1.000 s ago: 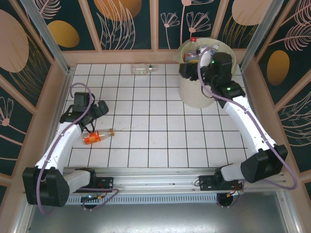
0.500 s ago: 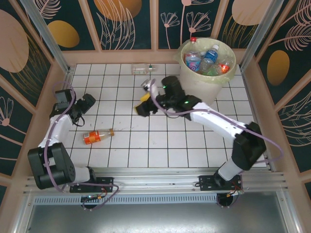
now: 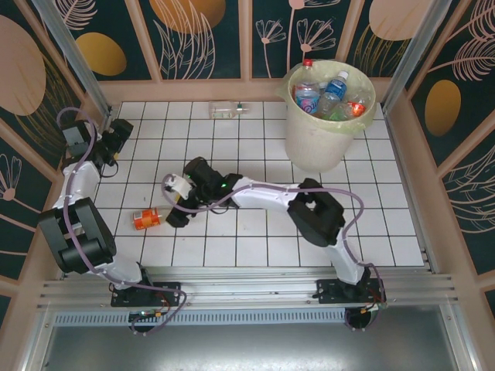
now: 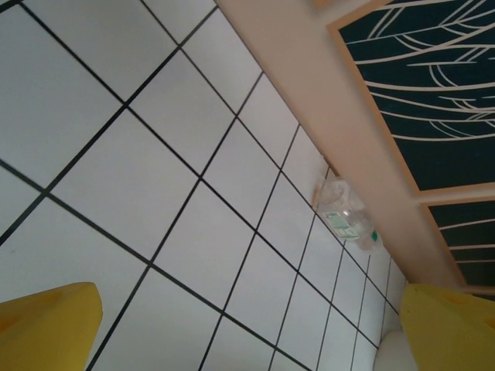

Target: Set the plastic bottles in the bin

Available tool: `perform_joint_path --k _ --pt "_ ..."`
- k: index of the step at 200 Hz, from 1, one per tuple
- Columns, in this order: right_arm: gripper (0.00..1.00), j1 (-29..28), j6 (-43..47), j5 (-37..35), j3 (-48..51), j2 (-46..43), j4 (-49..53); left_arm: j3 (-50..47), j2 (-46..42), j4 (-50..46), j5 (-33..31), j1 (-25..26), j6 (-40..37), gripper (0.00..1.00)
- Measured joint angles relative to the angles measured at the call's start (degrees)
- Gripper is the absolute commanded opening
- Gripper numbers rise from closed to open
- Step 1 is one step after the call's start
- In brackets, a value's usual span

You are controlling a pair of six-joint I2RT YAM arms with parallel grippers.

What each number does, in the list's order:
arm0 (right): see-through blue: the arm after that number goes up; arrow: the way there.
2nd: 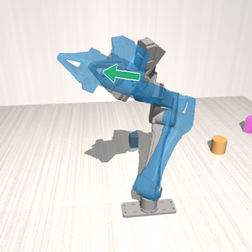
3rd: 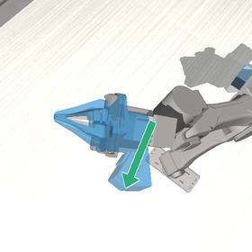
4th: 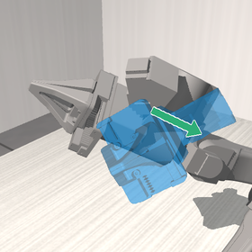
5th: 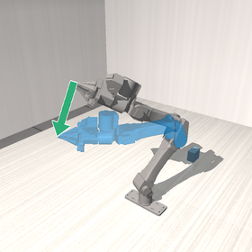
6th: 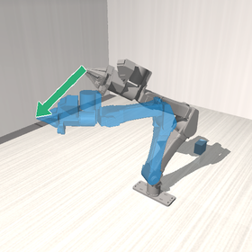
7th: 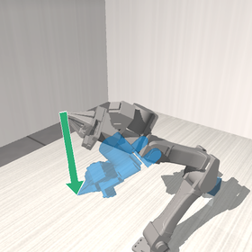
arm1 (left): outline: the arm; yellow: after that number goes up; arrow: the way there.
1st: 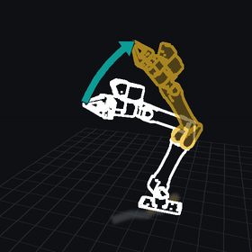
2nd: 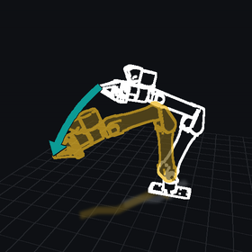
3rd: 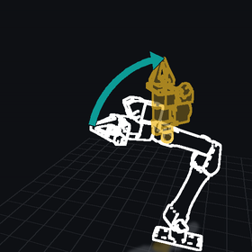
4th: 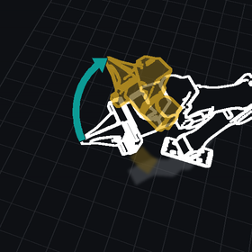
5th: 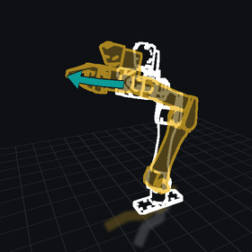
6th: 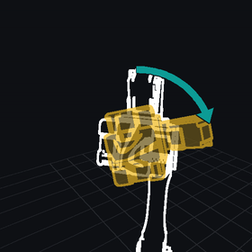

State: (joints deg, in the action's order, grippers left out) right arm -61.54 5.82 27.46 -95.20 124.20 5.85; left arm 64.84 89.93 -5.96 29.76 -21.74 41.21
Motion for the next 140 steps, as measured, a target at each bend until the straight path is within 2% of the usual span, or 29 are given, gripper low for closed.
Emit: perform_joint_path --k 50,89,140 --pt "0.90 -2.4 2.8 -4.3 -11.8 9.0 3.1 0.1 0.3 -0.3 1.6 0.0 -1.0 0.99" --pt "0.90 -3.9 5.6 -10.2 -20.2 15.3 6.9 0.0 0.3 -0.6 2.1 0.0 -1.9 0.99" --pt "0.89 -6.2 7.9 -14.4 -24.9 19.4 10.3 0.0 0.3 -0.7 2.9 0.0 -2.1 0.99"
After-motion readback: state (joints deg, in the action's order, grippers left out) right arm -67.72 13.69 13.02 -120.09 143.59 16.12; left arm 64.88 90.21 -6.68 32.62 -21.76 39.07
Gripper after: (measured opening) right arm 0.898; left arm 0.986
